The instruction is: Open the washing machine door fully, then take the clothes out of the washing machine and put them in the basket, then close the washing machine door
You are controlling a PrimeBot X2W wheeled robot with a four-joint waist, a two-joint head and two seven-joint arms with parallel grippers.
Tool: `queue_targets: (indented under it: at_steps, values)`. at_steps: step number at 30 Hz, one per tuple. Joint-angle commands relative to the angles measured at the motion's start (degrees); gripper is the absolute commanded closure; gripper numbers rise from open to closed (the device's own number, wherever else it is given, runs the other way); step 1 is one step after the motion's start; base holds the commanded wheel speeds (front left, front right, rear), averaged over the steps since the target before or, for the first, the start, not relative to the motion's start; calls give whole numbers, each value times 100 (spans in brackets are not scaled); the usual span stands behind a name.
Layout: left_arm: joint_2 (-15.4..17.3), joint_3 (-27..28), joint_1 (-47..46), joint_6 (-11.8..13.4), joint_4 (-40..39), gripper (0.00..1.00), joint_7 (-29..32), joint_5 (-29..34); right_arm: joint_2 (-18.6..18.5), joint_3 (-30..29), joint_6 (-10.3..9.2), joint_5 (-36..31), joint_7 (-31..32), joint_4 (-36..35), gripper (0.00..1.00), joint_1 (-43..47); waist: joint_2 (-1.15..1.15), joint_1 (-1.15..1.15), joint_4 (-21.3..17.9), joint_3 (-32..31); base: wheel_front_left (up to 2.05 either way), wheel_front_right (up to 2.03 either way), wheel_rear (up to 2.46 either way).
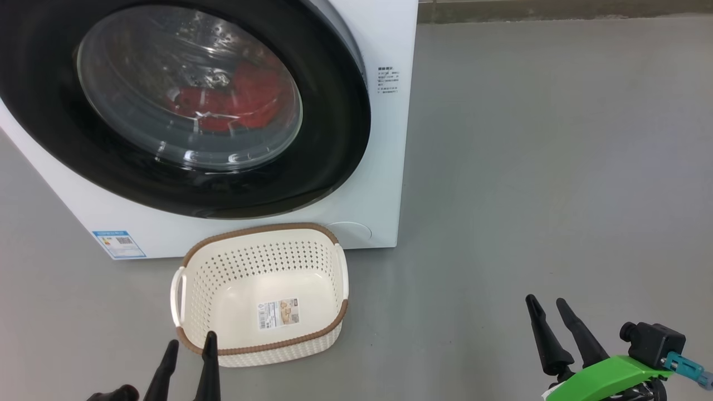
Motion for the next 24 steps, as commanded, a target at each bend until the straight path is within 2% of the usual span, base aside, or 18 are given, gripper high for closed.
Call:
queue_targets:
  at_steps: [1,24]
  values:
    - [74,110,-69,49,-190,0,-84,185,-112,89,-3,-135,-75,-151,0,-183,0,0,0,7,0,0,0]
    - [95,73,30,112,-279,0,-475,1638,-130,84,-4,-1325,-462,-224,0,-33,0,0,-33,86,0,0,0]
